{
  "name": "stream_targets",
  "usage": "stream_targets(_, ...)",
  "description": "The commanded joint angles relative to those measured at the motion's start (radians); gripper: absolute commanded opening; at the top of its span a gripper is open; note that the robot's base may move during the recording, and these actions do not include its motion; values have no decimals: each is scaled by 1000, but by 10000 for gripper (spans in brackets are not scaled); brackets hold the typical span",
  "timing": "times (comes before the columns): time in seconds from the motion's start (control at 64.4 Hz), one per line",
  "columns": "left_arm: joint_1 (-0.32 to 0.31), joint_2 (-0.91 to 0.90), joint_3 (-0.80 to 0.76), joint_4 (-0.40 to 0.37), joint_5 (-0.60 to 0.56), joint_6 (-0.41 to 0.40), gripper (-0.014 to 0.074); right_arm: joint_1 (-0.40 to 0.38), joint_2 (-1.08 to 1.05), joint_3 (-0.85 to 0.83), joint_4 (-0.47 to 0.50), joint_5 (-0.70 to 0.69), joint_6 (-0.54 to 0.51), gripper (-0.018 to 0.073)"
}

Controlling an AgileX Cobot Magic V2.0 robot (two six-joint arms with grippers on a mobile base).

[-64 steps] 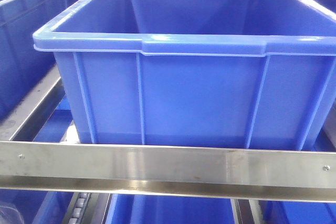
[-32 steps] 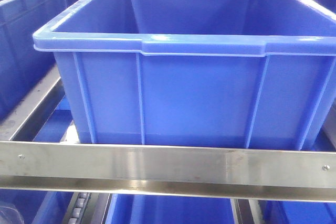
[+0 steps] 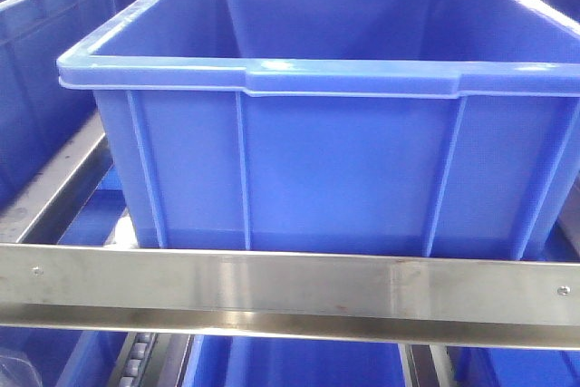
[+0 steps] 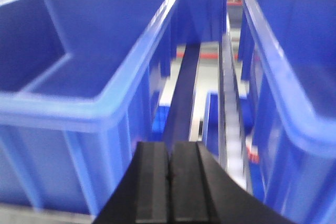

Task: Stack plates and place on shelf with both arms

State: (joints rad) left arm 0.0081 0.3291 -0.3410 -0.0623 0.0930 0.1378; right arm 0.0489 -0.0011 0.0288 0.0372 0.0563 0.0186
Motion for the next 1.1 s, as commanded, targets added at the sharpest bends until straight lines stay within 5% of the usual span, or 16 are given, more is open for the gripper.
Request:
stream_targets(0.0,3,8,-28,-9,-86,-4,82,-4,-32,2,-15,-1,11,48)
stream_targets(1.088,3,8,-3,-9,-108,-4,82,-4,-29,1,-15,-21,19,48)
